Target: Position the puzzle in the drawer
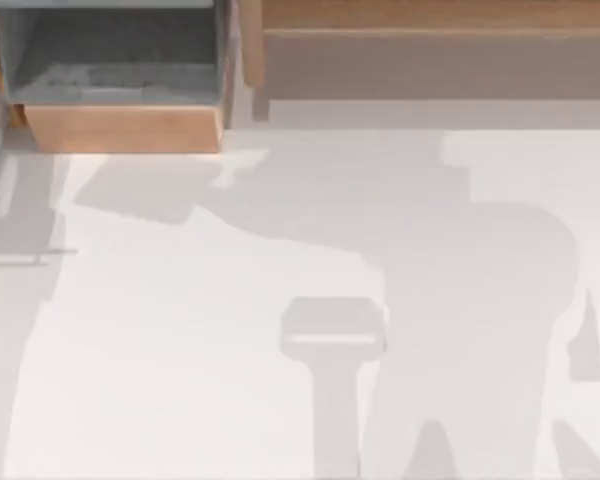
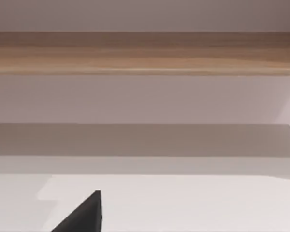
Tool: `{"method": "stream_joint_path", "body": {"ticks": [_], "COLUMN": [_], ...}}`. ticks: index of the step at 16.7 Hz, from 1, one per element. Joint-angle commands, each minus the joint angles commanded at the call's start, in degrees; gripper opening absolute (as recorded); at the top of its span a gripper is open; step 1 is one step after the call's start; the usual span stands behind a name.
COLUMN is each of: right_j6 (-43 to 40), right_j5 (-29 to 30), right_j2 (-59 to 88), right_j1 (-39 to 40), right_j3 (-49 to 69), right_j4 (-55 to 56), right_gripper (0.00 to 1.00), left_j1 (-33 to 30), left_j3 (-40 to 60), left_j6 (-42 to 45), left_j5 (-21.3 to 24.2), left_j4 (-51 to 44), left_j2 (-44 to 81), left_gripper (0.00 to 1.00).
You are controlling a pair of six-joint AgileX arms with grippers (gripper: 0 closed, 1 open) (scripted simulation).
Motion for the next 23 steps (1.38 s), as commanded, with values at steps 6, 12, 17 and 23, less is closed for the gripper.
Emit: {"method": "stream_joint_path", "body": {"ticks": [6,12,17,23], "right_j6": [0.00,0.00,0.00,0.00], "right_j5": [0.00,0.00,0.00,0.00], "right_j2": [0.00,0.00,0.00,0.00], "right_j1": [0.00,0.00,0.00,0.00], "right_j3": [0.00,0.00,0.00,0.00], "right_j4": [0.00,0.00,0.00,0.00], "right_gripper": [1.00,1.00,1.00,1.00], "left_j1": [12.54,14.15,14.15,14.15], "left_j3": [8.11,8.87,8.87,8.87], "left_j6": [-1.00,-1.01,-1.01,-1.01], "left_j5": [2.05,2.73,2.73,2.73], "left_j4": [-1.29,-1.66,-1.66,-1.66], "left_j2": [16.03,21.47,21.47,21.47], "left_gripper": [0.00,0.00,0.15,0.60]}}
